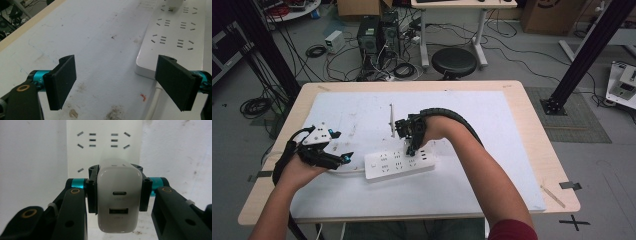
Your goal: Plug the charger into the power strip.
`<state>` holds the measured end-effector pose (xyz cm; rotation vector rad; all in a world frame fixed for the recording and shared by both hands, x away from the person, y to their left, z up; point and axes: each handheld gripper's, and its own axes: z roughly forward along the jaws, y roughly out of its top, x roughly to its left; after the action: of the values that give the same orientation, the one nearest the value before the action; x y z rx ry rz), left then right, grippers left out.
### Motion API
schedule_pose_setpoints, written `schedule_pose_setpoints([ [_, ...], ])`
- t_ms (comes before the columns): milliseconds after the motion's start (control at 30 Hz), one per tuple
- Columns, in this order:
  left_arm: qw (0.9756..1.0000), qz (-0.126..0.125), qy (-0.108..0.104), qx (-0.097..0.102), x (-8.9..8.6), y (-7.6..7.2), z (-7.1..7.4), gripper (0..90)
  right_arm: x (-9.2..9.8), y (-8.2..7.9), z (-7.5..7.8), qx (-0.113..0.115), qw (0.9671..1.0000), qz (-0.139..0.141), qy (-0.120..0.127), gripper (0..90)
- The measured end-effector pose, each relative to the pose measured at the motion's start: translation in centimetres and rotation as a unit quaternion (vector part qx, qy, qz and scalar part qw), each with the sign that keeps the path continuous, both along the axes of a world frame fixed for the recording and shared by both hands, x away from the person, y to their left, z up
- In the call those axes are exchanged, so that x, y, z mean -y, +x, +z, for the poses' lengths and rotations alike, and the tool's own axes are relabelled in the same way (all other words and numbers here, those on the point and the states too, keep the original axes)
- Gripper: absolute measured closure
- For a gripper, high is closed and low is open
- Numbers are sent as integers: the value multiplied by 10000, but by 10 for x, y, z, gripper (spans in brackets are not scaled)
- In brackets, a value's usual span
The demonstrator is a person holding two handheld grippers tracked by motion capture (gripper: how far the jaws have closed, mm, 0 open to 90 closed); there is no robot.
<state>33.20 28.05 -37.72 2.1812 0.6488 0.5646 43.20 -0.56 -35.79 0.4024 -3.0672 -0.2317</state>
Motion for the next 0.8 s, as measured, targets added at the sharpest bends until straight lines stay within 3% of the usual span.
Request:
schedule_pose_setpoints([
  [233,10000,20,-12,6,-1,1,-1,174,-7,-6,-3,151,9998,49,-105,634],
  [333,10000,32,-45,20,1,0,-1,174,-13,-8,-12,188,9995,22,-260,635],
  [500,10000,15,-19,-13,1,0,-2,174,-6,-5,-13,119,9999,-65,-66,636],
  [800,10000,24,27,-14,3,0,-4,174,-8,-4,-16,59,9999,-84,-101,638],
])
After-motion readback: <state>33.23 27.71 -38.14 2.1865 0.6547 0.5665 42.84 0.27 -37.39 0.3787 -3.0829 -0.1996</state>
